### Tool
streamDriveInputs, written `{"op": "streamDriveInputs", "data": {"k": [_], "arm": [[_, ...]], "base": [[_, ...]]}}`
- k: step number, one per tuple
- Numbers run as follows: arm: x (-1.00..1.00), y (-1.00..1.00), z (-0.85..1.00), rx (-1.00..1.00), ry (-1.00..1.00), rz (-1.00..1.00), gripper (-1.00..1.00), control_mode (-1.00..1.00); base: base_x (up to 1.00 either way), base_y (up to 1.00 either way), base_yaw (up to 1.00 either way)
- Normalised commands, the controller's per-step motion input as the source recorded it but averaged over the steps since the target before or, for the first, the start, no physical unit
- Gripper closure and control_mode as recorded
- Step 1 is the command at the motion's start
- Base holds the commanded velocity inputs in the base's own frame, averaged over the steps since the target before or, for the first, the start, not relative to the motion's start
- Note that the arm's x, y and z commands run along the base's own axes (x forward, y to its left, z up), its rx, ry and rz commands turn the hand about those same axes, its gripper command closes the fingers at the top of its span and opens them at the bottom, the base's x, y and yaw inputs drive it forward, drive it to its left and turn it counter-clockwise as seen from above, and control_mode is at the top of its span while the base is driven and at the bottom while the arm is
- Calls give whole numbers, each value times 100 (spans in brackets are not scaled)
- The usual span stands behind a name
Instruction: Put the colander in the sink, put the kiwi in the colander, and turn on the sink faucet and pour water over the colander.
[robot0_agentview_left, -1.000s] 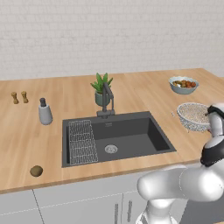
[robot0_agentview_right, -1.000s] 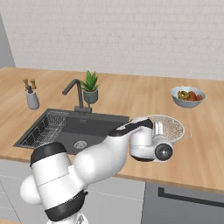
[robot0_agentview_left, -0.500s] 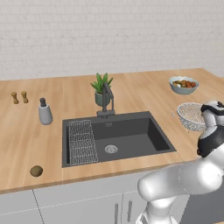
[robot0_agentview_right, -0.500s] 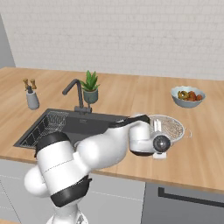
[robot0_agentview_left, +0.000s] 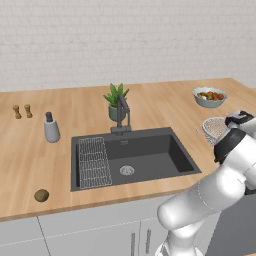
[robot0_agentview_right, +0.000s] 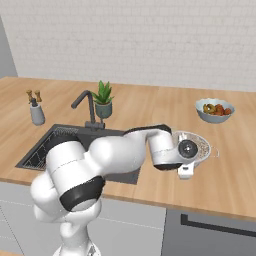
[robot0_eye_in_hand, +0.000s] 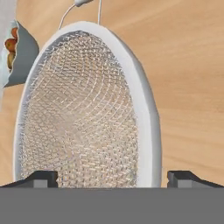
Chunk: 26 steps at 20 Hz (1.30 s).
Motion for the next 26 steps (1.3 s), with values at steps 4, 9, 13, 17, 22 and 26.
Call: {"op": "streamDriveInputs", "data": {"k": [4, 9, 13, 17, 22, 26], "arm": [[5, -10, -32, 0, 7, 0, -100, -100], [0, 0, -42, 1, 5, 0, 100, -100], [0, 0, -35, 4, 4, 0, 100, -100], [0, 0, -23, 6, 1, 0, 100, -100], [-2, 43, -6, 13, 0, 0, 100, -100], [0, 91, 7, 8, -5, 4, 100, -100]], "base": [[0, 0, 0], [0, 0, 0], [0, 0, 0], [0, 0, 0], [0, 0, 0], [0, 0, 0]]}}
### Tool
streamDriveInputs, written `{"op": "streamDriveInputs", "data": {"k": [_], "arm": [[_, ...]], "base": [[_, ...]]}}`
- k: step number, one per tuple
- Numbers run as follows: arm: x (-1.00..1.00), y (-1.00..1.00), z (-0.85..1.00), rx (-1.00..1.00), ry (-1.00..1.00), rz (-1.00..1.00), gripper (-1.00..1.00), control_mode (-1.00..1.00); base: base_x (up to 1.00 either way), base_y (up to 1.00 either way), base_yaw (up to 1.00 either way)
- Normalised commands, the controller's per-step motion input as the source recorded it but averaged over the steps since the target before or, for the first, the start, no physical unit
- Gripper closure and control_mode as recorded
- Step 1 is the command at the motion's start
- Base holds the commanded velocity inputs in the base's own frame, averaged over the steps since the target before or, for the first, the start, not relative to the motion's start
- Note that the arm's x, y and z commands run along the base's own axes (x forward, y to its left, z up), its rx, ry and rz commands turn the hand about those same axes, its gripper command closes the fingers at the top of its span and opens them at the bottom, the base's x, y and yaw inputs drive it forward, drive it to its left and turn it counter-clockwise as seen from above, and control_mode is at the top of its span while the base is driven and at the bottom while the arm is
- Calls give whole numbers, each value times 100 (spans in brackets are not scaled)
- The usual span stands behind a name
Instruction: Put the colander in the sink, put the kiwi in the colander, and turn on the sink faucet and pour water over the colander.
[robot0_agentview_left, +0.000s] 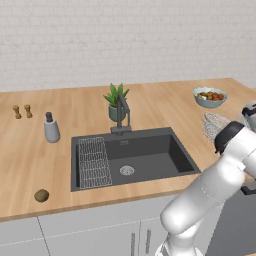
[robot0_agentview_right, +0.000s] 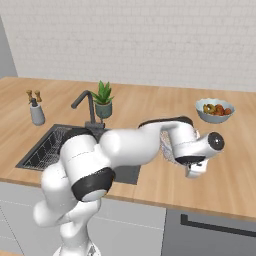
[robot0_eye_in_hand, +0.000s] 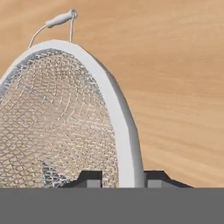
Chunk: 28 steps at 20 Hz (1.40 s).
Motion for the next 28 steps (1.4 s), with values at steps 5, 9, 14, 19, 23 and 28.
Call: {"op": "streamDriveInputs", "data": {"k": [5, 9, 14, 19, 23, 28], "arm": [[0, 98, 27, 1, -15, 12, 100, -100], [0, 100, 7, -4, -21, 15, 100, -100], [6, 100, 0, -13, -25, 9, 100, -100], [74, 91, 0, -12, -3, 13, 100, -100], [95, 61, 0, -14, 16, 20, 100, -100], [52, 45, -26, -6, 14, 22, 100, -100]], "base": [[0, 0, 0], [0, 0, 0], [0, 0, 0], [0, 0, 0], [0, 0, 0], [0, 0, 0]]}}
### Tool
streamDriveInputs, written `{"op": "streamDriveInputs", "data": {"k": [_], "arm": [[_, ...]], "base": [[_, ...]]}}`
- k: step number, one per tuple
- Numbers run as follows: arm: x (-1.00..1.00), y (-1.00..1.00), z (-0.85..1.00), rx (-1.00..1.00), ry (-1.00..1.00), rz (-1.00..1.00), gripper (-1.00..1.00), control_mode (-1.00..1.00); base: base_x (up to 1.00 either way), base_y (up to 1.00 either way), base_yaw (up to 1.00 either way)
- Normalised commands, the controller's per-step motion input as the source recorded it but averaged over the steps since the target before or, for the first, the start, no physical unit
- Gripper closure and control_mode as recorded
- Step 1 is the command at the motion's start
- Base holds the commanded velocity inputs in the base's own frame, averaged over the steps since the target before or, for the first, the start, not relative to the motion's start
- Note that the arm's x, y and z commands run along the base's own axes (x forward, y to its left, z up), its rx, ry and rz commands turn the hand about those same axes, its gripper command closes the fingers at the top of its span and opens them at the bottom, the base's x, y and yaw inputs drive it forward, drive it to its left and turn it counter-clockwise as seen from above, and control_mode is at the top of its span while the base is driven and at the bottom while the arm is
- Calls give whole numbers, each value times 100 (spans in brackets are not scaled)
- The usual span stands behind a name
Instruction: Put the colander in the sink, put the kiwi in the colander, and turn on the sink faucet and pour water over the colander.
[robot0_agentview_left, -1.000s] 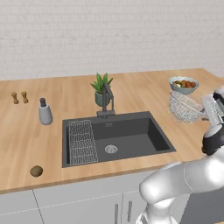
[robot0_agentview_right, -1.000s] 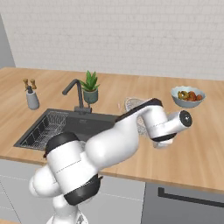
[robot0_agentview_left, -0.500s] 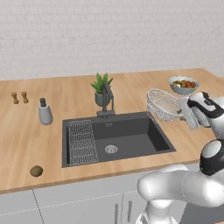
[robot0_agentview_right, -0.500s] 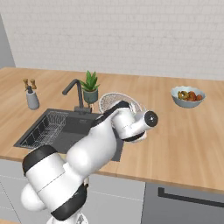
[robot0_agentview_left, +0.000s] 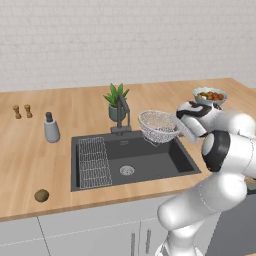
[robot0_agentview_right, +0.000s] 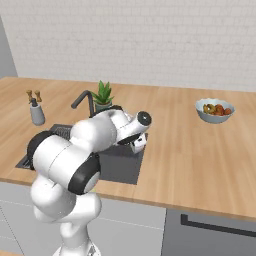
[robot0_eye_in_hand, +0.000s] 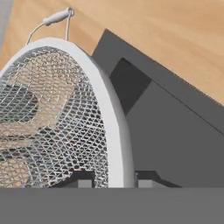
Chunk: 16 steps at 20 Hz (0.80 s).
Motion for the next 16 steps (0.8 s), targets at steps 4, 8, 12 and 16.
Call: {"op": "streamDriveInputs", "data": {"k": [4, 8, 12, 16], "arm": [[12, 47, -43, 0, 4, 21, 100, -100], [11, 59, -65, 0, 0, 19, 100, -100], [19, 51, -83, 0, 0, 16, 100, -100], [16, 31, -63, -1, 0, 14, 100, -100]], "base": [[0, 0, 0], [0, 0, 0], [0, 0, 0], [0, 0, 0]]}}
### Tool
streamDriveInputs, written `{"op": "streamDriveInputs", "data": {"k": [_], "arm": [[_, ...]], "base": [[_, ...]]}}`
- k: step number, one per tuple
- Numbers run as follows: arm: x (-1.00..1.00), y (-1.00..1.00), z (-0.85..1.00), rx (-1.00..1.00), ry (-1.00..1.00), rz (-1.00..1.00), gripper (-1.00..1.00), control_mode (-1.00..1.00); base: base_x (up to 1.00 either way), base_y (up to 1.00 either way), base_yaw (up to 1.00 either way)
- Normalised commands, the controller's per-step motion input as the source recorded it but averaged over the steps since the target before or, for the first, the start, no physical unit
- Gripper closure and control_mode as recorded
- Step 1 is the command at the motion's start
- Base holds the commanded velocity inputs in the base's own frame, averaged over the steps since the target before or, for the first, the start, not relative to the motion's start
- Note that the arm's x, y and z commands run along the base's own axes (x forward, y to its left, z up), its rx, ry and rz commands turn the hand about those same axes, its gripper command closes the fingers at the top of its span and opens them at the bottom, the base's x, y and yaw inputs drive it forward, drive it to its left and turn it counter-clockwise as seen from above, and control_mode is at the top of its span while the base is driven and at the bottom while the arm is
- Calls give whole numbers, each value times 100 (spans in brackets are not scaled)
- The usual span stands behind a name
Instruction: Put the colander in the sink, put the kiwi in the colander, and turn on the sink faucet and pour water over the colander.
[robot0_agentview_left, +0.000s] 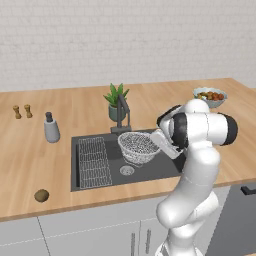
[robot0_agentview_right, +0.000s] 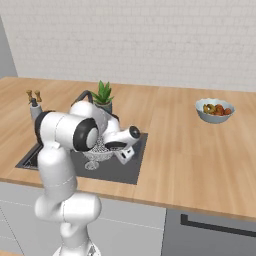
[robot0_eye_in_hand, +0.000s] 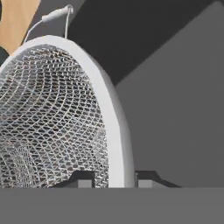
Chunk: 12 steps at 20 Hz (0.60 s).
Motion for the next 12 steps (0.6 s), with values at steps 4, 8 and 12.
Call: {"op": "streamDriveInputs", "data": {"k": [4, 8, 12], "arm": [[11, 38, -64, -3, 0, 11, 100, -100], [24, 47, -63, -4, 0, 8, 100, -100], [5, 45, -47, -4, 0, 6, 100, -100]], "base": [[0, 0, 0], [0, 0, 0], [0, 0, 0]]}}
